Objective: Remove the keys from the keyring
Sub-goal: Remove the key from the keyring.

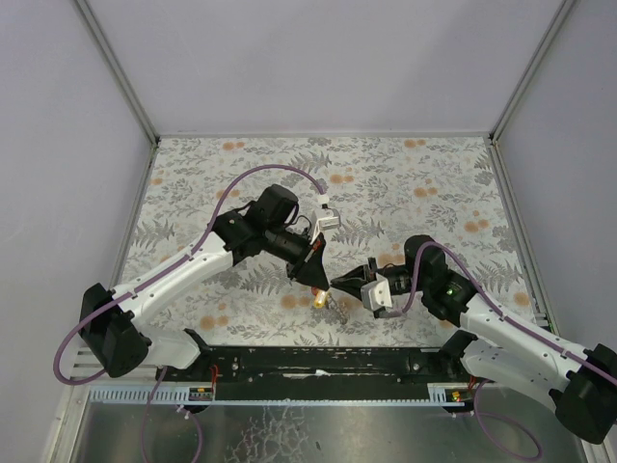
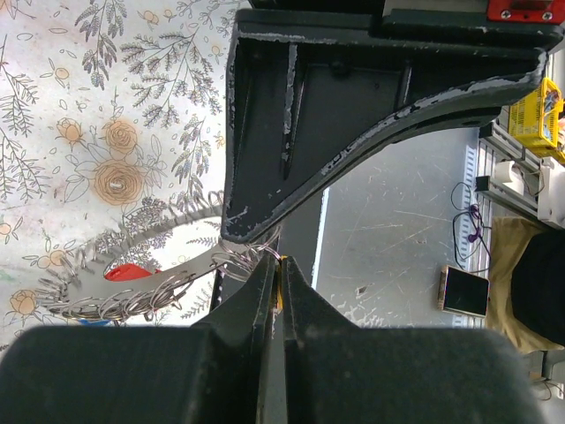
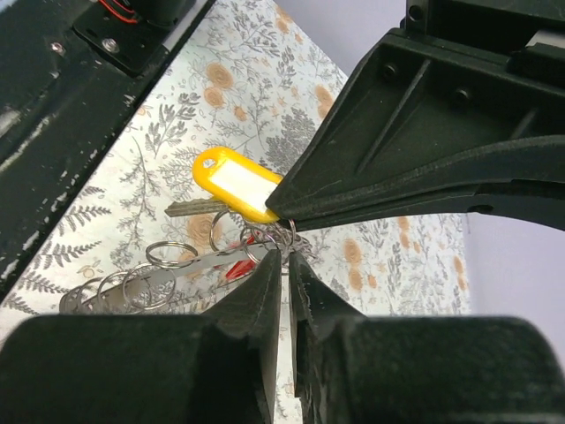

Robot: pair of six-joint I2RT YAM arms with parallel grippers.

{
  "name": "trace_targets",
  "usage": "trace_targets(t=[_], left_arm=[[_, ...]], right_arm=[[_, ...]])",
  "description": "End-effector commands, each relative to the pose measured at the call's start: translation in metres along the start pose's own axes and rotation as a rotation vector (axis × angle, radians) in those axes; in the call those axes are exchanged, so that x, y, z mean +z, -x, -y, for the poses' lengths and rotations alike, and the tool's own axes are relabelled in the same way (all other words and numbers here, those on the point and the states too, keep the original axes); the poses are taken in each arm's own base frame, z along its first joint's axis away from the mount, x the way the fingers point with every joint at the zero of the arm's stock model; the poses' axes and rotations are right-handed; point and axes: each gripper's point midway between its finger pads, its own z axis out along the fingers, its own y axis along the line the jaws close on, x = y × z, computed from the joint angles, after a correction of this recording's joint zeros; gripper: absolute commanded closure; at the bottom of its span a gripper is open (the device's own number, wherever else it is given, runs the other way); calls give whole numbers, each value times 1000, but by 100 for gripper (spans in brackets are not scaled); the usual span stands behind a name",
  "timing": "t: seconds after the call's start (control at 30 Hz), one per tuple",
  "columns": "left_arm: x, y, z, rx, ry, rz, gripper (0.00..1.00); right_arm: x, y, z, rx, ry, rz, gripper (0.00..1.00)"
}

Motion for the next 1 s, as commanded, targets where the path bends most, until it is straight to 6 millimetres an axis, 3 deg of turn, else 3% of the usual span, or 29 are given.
trace_targets(t=[0.0,0.17,0.4,0.6,0.97], left_arm=[[-3,10,5,31,-20,19,100],[-4,10,6,34,-18,24,100],[-6,11,10,37,-21,30,100],[-8,12,11,39,-18,35,100],[-9,14,14,44,-20,42,100]], right_arm=[[-2,21,28,-149,-61,24,86],[-4,21,28,-70,-83,14,81],[-6,18,24,193,-114,18,69],[-9,27,20,394,-89,96,69],[-2,14,8,440,-61,102,67]])
